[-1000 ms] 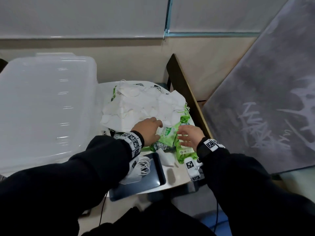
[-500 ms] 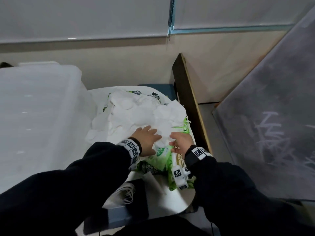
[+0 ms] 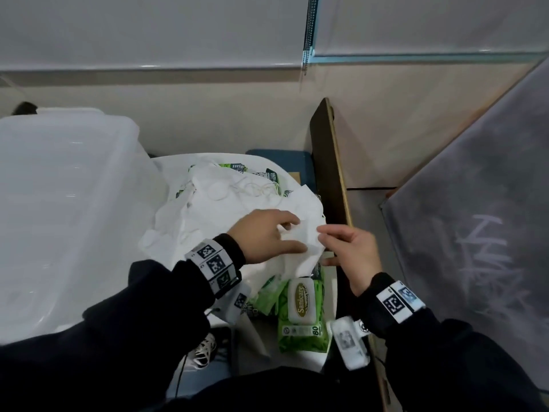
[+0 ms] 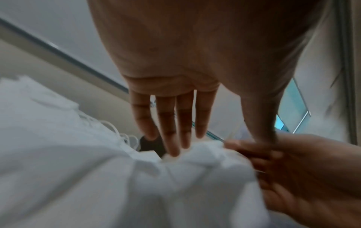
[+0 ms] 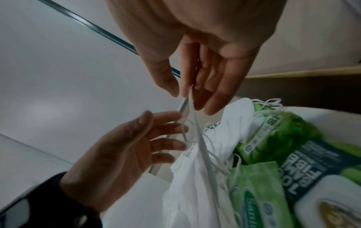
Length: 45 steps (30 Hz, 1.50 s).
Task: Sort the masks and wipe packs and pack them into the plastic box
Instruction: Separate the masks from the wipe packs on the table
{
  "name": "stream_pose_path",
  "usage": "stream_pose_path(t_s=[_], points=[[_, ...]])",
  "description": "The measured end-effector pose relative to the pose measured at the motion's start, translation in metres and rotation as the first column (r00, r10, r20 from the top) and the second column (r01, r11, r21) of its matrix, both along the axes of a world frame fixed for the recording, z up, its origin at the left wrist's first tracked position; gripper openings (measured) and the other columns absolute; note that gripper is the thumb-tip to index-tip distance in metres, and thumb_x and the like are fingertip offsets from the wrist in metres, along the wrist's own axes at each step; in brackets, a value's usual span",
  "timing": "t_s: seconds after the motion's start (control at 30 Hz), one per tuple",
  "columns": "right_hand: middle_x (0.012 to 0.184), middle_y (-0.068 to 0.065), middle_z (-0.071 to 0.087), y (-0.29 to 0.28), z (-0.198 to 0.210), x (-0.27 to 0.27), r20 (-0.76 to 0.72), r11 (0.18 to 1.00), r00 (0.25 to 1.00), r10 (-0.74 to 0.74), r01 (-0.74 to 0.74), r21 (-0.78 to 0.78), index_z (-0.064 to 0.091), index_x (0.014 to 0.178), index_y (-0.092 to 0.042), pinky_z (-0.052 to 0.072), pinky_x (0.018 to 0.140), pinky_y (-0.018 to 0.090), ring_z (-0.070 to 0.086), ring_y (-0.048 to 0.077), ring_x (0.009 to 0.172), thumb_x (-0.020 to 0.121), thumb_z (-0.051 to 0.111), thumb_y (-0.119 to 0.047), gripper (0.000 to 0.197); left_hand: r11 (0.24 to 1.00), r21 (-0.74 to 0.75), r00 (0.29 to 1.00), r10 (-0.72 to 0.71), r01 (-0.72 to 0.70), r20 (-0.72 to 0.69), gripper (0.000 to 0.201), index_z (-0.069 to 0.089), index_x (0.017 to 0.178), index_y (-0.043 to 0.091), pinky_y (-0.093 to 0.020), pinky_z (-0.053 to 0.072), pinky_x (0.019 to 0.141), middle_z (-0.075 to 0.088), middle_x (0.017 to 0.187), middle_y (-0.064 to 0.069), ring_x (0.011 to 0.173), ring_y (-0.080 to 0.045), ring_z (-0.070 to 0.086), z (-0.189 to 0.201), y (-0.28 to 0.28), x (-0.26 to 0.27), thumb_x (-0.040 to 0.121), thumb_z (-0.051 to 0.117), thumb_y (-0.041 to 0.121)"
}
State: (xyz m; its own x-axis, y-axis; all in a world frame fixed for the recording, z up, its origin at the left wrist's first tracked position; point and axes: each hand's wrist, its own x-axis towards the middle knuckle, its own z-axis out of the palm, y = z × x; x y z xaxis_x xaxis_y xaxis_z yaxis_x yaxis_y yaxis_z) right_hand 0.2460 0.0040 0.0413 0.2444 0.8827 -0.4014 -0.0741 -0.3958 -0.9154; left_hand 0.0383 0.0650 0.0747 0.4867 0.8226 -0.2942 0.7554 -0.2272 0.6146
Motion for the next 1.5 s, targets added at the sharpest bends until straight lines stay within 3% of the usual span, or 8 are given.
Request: stream_pose_path(t_s=[0.23,0.4,0.67,0.9,1.07,1.17,1.37,1.5], points=[[0.101,0.016,0.078,0.048,0.018,0.003,-0.266,0.987,0.954,0.136,-0.155,-0.048,0.073,0.114,-0.007,0.063,0.065,0.039,0.076,0.029,0.077,0.096,0.070,-0.012,0.020,0.981,0.032,0.981,0.192,-0.193,0.021,0.037,0.058,0.130,0.023,-0.033,0.047,0.082,0.071,0.115,-0.005,0.106,-0.028,0.064,-0.018,-0.013,0.023,0.095,0.064,0.032],[0.106,0.011,0.074,0.116,-0.030,0.024,0.075,0.993,0.997,0.002,0.007,-0.118,0.072,0.114,-0.013,0.053,0.072,0.032,0.066,0.020,0.091,0.088,0.077,-0.014,0.027,0.822,-0.250,0.803,0.560,-0.511,0.202,0.021,0.073,0.098,0.019,-0.042,0.056,0.089,0.077,0.099,-0.001,0.097,-0.027,0.071,-0.022,-0.002,-0.023,0.084,0.073,0.035],[0.110,0.011,0.075,0.147,-0.091,0.022,0.433,0.921,0.843,0.318,-0.167,-0.352,0.073,0.111,-0.007,0.052,0.082,0.030,0.066,0.024,0.091,0.078,0.086,-0.017,0.037,0.676,-0.463,0.609,0.730,-0.573,0.312,0.025,0.065,0.117,0.019,-0.037,0.055,0.065,0.072,0.108,-0.005,0.094,-0.027,0.069,-0.016,-0.015,-0.043,0.092,0.065,0.015],[0.090,0.010,0.073,0.119,-0.050,0.031,0.192,0.993,0.979,0.074,-0.056,-0.101,0.074,0.094,-0.008,0.052,0.061,0.021,0.062,0.014,0.067,0.087,0.074,-0.001,0.009,0.638,-0.511,0.568,0.762,-0.577,0.310,0.037,0.064,0.120,0.020,-0.039,0.052,0.065,0.073,0.109,-0.011,0.091,-0.030,0.071,-0.019,-0.026,-0.049,0.084,0.068,0.019],[0.100,0.012,0.079,0.080,-0.004,0.023,-0.036,0.995,0.995,0.088,-0.086,0.053,0.071,0.104,-0.008,0.059,0.083,0.046,0.073,0.031,0.091,0.089,0.072,0.001,0.017,0.606,-0.582,0.514,0.787,-0.543,0.340,0.020,0.066,0.118,0.017,-0.038,0.048,0.069,0.074,0.102,-0.010,0.082,-0.028,0.070,-0.025,-0.037,-0.041,0.099,0.060,0.016],[0.089,0.005,0.078,0.055,0.019,0.007,-0.010,0.956,0.984,0.178,-0.171,0.238,0.071,0.092,-0.011,0.059,0.072,0.033,0.072,0.019,0.082,0.084,0.073,0.010,0.022,0.573,-0.636,0.445,0.814,-0.517,0.373,0.018,0.071,0.111,0.011,-0.035,0.050,0.070,0.071,0.094,-0.009,0.080,-0.027,0.067,-0.023,-0.045,-0.036,0.101,0.059,0.021],[0.104,-0.004,0.079,0.018,0.021,-0.032,0.350,0.721,0.769,0.535,-0.632,0.284,0.083,0.084,-0.018,0.052,0.104,0.039,0.071,0.016,0.108,0.074,0.072,0.010,0.031,0.502,-0.791,0.294,0.860,-0.349,0.416,0.058,0.070,0.122,0.014,-0.043,0.058,0.072,0.076,0.111,-0.014,0.090,-0.034,0.072,-0.007,-0.054,-0.036,0.101,0.045,0.061],[0.109,-0.016,0.077,0.005,0.017,-0.047,0.509,0.667,0.679,0.529,-0.703,0.246,0.083,0.093,-0.029,0.051,0.104,0.036,0.067,0.010,0.113,0.078,0.082,0.001,0.033,0.603,-0.682,0.414,0.792,-0.415,0.448,0.026,0.065,0.124,0.013,-0.046,0.059,0.075,0.074,0.118,-0.015,0.094,-0.029,0.073,-0.008,-0.061,-0.060,0.099,0.064,0.023]])
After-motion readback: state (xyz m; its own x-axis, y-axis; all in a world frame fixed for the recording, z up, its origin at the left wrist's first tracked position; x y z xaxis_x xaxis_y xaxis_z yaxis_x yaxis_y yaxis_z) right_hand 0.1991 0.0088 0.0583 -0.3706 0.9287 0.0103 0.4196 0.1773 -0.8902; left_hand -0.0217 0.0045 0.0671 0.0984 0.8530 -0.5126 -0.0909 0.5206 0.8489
